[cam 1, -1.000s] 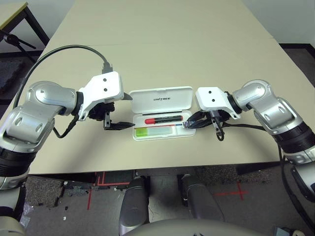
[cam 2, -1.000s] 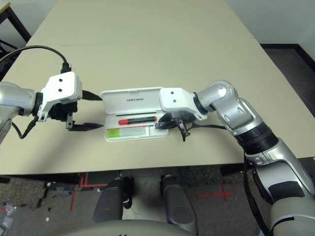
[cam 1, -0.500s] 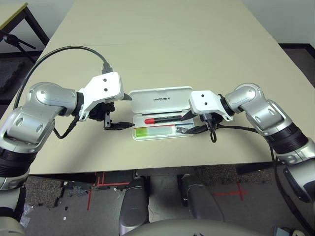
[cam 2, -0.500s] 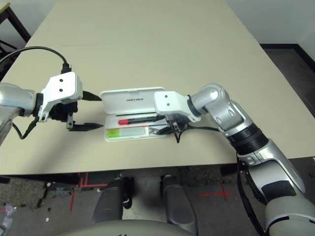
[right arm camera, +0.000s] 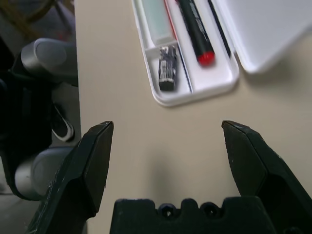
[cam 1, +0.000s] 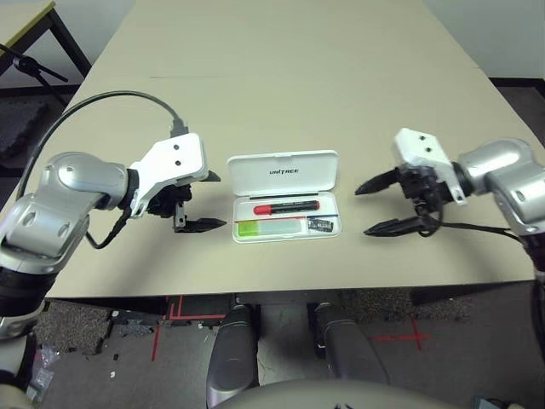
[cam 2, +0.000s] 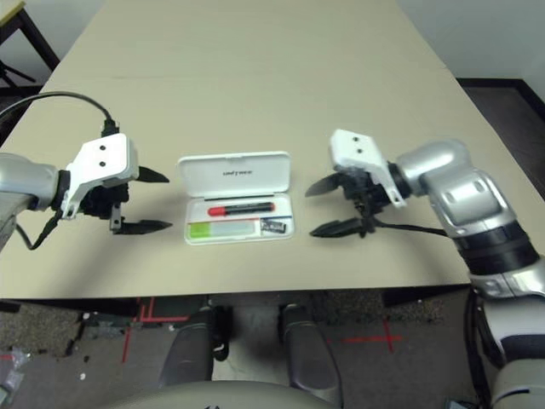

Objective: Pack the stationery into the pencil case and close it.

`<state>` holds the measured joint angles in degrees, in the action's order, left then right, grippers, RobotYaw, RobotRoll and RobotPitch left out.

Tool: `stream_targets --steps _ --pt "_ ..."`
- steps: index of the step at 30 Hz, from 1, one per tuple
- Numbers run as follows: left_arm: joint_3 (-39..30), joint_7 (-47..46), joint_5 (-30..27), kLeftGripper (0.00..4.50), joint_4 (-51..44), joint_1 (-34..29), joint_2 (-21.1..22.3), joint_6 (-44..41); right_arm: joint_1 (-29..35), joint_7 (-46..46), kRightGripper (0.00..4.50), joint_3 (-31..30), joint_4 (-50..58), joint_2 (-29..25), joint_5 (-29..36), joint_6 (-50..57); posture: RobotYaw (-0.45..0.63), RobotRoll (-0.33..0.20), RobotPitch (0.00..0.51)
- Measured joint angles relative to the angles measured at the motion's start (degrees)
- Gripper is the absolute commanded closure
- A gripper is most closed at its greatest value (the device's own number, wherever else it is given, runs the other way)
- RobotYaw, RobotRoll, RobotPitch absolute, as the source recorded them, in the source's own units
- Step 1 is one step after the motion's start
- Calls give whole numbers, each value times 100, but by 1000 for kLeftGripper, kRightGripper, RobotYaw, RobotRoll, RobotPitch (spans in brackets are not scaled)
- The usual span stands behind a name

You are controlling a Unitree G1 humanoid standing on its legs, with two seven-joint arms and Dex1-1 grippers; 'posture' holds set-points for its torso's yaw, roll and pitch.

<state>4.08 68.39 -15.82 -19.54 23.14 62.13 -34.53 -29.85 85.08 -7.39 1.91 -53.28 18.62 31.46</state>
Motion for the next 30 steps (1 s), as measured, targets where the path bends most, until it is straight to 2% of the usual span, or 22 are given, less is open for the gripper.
stream_targets --steps 3,8,9,12,16,21,25,30 --pt "-102 -38 4 0 49 -99 1 19 294 -61 66 368 238 -98 333 230 -13 0 167" --pt "-107 -187 120 0 519 -85 -85 218 375 -206 66 487 262 -147 460 249 -18 0 164" --pt "-99 -245 184 182 653 -72 -120 279 375 -221 21 487 261 -138 473 249 -18 0 164" --pt "44 -511 579 971 1173 99 -237 549 373 -315 0 487 257 -66 478 228 -21 0 162" --pt "358 -1056 1364 2431 2141 359 -431 1199 372 -388 0 479 255 1 486 193 -20 0 163" --pt "492 -1725 1916 4424 3128 850 -1094 2219 271 -412 0 393 215 87 467 54 -20 0 162" --pt "487 -2134 1985 4473 3737 1189 -1714 2687 177 -419 0 351 125 147 420 -47 -20 0 162" --pt "412 -2174 1875 4473 4081 1256 -2154 2924 145 -419 0 263 22 194 365 -136 -28 0 158"
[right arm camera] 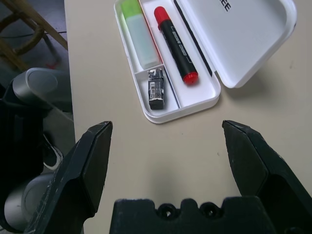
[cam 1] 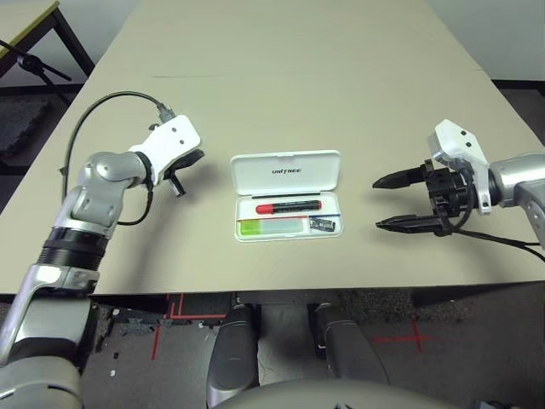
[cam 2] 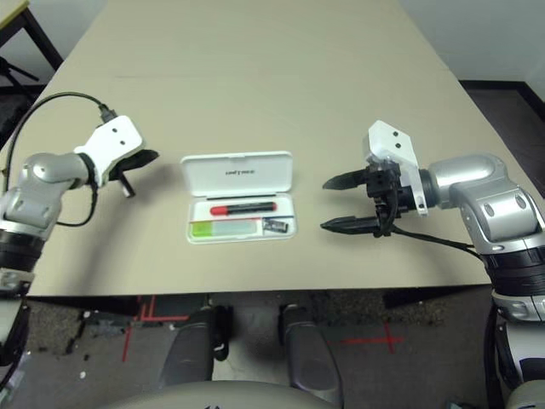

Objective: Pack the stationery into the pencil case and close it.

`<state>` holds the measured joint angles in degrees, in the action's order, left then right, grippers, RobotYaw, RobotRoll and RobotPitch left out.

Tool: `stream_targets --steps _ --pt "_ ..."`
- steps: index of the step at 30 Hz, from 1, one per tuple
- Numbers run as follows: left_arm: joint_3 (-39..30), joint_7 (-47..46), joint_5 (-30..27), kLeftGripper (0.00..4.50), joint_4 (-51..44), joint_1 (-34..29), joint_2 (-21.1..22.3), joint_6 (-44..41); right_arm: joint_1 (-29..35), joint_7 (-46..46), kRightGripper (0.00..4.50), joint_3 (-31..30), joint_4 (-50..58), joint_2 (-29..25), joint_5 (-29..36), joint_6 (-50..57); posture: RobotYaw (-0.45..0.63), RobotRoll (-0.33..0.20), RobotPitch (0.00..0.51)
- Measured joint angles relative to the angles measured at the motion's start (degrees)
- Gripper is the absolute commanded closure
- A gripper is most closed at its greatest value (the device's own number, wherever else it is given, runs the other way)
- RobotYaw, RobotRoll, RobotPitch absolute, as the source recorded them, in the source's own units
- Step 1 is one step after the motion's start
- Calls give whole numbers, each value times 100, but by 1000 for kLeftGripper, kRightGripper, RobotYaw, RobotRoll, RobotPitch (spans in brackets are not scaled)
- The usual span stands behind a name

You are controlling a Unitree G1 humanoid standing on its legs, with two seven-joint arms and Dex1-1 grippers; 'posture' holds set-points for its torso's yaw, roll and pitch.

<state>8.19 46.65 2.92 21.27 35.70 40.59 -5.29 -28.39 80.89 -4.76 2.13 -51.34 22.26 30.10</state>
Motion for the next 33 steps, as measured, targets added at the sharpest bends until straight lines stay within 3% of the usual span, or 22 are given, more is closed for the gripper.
stream_targets --steps 5,10,15,21,33 --pt "-83 334 -372 4473 -219 -24 -208 -6 -47 3 0 -44 -2 0 -52 -64 -30 0 161" --pt "-145 1136 -1014 4473 -1135 -303 -191 0 -49 17 0 -74 -5 -7 -57 -88 -29 0 165" --pt "-16 1618 -1294 4473 -1954 -633 -181 -339 -54 6 0 -107 -21 -6 -105 -135 -27 0 167" --pt "303 1788 -1178 4473 -2293 -778 -91 -454 -72 -2 0 -129 -57 0 -184 -190 -25 0 166" --pt "927 1816 -543 4473 -2045 -784 -168 -14 -159 -88 0 -257 -212 64 -354 -344 -33 0 163"
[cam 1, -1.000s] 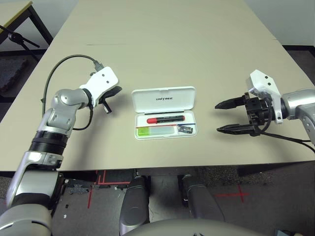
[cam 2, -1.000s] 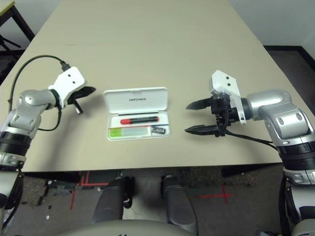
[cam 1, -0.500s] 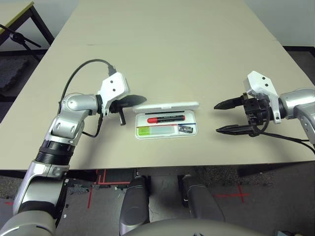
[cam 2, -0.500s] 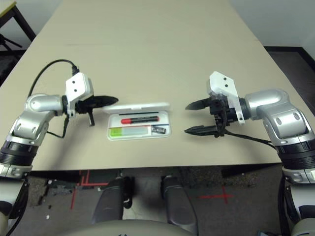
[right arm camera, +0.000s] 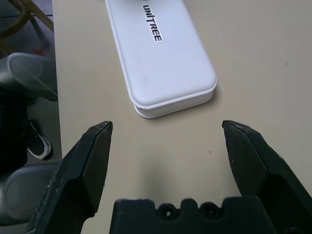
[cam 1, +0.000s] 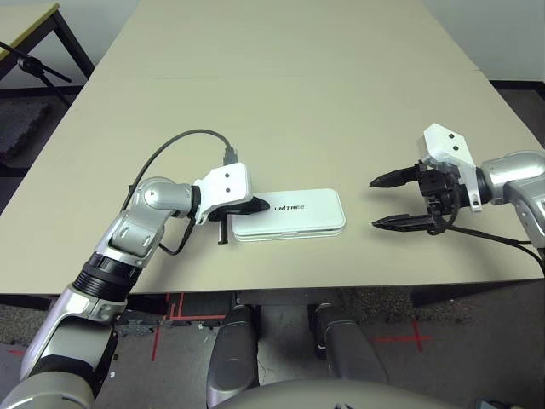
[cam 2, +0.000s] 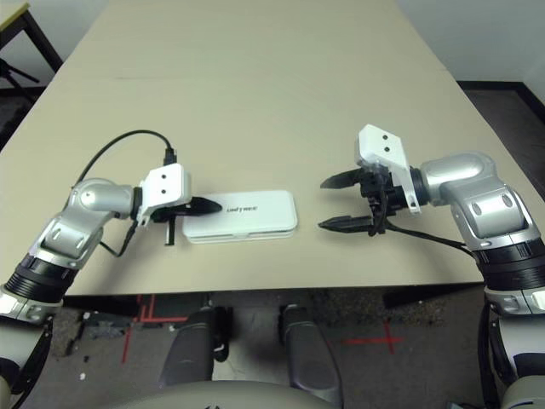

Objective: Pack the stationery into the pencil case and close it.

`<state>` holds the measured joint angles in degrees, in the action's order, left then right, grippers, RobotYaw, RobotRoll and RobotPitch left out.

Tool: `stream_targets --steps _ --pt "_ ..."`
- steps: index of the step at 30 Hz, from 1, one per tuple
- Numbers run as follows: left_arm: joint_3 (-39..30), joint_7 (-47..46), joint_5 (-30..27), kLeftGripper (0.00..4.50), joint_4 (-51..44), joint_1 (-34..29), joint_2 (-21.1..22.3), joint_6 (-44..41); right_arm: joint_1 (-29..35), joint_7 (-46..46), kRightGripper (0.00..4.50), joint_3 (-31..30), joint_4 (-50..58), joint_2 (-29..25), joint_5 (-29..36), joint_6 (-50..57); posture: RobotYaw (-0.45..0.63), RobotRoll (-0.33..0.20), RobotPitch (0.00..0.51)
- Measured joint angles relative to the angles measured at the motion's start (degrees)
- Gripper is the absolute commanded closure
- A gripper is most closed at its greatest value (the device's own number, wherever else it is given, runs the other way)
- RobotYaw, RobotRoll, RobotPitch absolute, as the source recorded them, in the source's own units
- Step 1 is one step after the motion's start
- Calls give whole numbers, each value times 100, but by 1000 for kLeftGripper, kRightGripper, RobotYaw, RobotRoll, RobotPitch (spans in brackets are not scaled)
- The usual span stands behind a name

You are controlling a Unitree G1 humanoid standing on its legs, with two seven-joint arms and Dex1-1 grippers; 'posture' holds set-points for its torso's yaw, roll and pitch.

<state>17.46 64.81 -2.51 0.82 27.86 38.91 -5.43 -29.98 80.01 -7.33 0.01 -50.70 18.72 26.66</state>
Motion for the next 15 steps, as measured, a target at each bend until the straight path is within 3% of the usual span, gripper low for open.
stream_targets --steps 8,11,15 --pt "-6 102 -33 4473 -1 45 -55 -122 -5 -147 0 -16 -54 66 -103 -99 -43 0 161" --pt "-142 -96 -188 3824 48 32 -323 -407 -110 -425 0 0 -227 345 -138 -273 -46 0 162" --pt "-582 -328 -484 2398 69 35 -451 -654 -473 -1214 0 162 -632 885 -305 -433 -47 0 163"
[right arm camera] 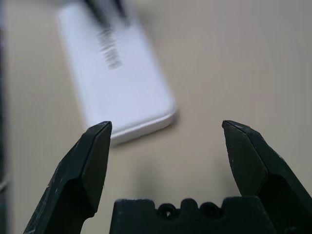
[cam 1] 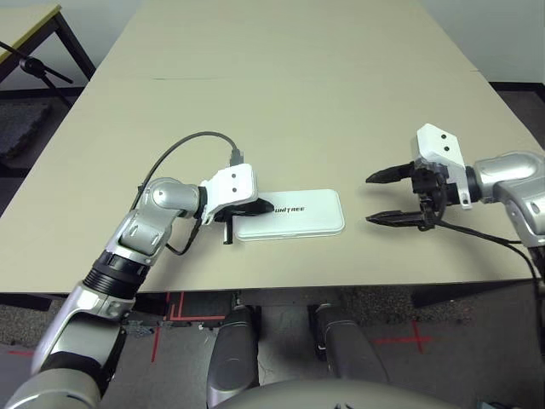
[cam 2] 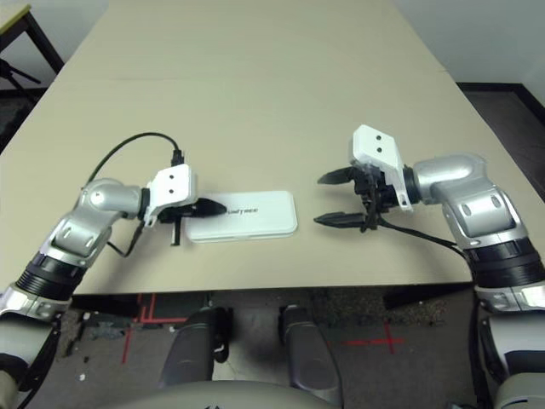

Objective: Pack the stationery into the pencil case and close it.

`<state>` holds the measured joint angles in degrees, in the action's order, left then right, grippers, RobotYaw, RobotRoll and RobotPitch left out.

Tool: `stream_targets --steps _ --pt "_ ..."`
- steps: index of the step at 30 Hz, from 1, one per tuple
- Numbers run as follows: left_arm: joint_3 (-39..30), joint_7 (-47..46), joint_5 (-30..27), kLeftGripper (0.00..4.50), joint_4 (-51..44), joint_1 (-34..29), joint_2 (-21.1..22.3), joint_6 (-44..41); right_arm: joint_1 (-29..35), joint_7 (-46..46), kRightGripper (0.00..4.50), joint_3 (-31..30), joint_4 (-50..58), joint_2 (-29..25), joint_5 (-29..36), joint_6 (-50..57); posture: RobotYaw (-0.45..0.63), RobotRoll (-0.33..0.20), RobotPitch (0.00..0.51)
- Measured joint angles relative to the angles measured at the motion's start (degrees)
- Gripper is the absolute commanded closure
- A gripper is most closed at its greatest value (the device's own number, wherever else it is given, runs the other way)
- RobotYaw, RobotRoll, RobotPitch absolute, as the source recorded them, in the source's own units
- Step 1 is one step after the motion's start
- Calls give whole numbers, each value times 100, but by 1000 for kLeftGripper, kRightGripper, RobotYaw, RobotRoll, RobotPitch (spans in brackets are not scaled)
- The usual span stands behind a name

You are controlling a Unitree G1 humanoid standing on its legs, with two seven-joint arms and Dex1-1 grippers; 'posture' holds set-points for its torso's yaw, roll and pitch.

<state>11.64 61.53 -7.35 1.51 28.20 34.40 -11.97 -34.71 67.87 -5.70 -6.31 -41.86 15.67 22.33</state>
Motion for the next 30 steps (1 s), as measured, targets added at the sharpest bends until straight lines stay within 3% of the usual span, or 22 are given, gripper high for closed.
stream_targets --steps 4,6,7,11,17,25,30 --pt "-720 -565 -323 895 411 153 -233 -54 -345 -942 0 378 -406 638 -22 -246 -44 0 164" --pt "-1194 -1273 -341 141 887 476 -403 -18 -584 -1603 0 582 -772 968 -131 -533 -38 0 164" --pt "-1423 -1639 -339 24 1104 628 -426 50 -692 -1904 0 667 -951 1083 -194 -660 -35 0 164" --pt "-2136 -2965 -153 24 2051 995 -378 337 -1058 -3273 0 1135 -1718 1428 -441 -1107 -20 0 164" --pt "-2583 -4585 220 24 3512 1087 -268 900 -1368 -5440 0 1884 -3050 1690 -653 -1881 -16 0 164" --pt "-2963 -5333 211 24 4304 1146 -215 1645 -1313 -7062 0 2527 -4114 1716 -650 -2700 -21 0 166" --pt "-3012 -5439 181 24 4445 1120 -222 1767 -1119 -7408 0 2721 -4357 1723 -565 -2766 -35 0 170"
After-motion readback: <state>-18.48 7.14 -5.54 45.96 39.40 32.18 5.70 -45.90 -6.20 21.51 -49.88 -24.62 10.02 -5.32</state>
